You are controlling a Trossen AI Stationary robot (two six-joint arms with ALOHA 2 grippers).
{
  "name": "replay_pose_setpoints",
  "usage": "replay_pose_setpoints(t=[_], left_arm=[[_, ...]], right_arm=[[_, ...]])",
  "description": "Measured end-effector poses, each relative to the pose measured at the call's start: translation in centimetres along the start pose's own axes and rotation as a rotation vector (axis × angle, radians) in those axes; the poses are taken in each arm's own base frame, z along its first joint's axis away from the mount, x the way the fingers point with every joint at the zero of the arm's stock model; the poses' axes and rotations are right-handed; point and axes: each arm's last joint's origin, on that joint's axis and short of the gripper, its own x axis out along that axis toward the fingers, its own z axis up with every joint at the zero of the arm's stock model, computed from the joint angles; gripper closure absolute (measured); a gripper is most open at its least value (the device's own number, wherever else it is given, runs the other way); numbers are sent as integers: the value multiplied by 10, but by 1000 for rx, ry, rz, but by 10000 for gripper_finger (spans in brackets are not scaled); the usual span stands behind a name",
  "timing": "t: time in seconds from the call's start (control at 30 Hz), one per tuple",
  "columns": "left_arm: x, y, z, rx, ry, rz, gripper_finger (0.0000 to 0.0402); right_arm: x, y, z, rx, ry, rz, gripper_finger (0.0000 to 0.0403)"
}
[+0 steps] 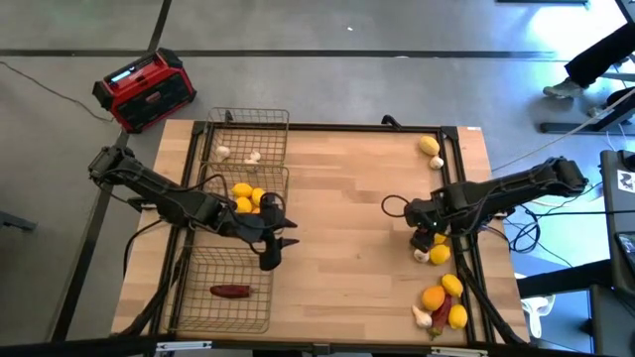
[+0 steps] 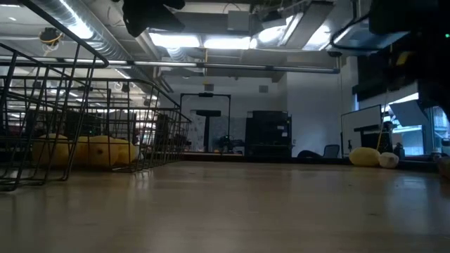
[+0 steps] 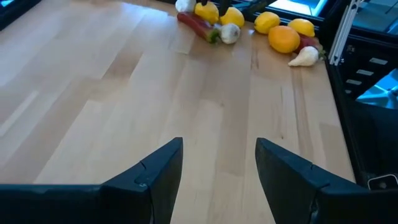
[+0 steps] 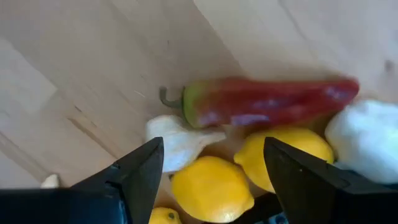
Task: Sort produce into baskets
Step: Put the chili pepper in the bottom wire basket
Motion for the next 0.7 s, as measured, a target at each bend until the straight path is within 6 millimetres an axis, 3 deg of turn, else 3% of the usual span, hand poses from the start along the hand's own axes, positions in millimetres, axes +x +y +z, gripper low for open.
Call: replay_pose_setpoints(t=[0.3, 0.7], left_arm=[[0, 0, 1, 4, -8, -2, 204], [0, -1, 1, 2, -16, -1, 204]], right_arm=[[28, -1, 2, 42, 35, -7, 130], [39, 20, 23, -100, -111, 89, 130]])
